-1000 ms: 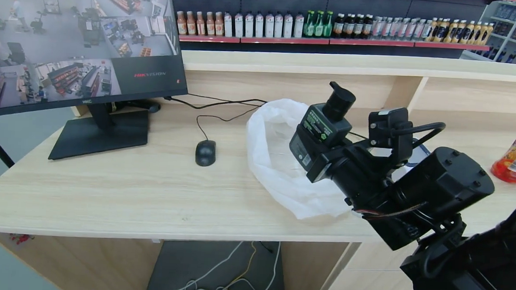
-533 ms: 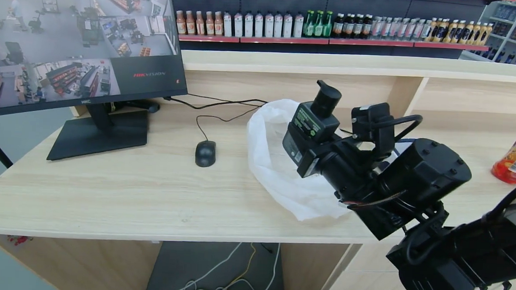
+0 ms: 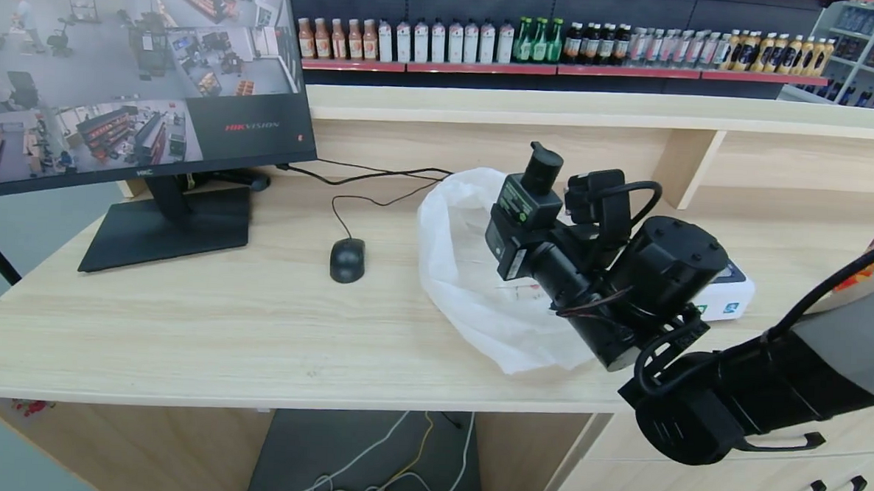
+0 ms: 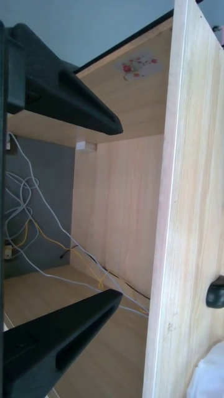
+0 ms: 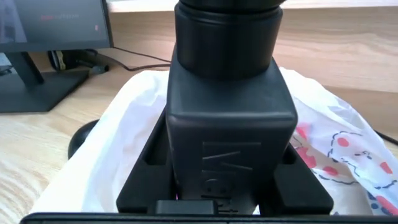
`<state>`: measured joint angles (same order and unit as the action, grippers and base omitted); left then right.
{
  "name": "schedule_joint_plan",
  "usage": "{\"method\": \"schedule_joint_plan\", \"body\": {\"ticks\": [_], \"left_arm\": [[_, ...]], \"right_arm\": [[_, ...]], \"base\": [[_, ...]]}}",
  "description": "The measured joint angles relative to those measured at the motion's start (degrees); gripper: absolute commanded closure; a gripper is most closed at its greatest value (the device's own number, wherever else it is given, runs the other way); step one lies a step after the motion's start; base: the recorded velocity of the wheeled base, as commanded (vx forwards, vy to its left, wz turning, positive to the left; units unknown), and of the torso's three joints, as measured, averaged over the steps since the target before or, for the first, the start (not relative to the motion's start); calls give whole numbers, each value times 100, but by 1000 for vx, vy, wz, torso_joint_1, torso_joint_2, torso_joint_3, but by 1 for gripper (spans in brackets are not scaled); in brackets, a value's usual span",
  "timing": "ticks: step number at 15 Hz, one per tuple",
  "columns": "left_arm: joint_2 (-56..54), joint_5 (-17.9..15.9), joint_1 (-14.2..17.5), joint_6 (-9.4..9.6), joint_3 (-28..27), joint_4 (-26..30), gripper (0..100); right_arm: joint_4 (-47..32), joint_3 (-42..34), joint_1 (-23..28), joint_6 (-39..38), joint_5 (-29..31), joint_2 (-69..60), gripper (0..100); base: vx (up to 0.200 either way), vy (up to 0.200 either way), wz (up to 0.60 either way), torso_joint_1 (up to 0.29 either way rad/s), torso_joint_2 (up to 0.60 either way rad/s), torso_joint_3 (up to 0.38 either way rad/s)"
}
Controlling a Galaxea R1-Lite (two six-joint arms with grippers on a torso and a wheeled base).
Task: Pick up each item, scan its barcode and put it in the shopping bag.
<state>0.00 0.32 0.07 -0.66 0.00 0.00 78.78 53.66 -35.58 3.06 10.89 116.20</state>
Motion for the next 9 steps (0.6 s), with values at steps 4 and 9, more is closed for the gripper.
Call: {"method": "schedule_joint_plan", "body": {"ticks": [4,9], "left_arm": [[2,0,0,-2,0,0,0],[0,0,0,-2,0,0,0]], "right_arm": [[43,201,6,0,2,358,100],[288,223,33,6,41,745,100]], "base": [[0,0,0,0,0,0],[0,0,0,0,0,0]]}}
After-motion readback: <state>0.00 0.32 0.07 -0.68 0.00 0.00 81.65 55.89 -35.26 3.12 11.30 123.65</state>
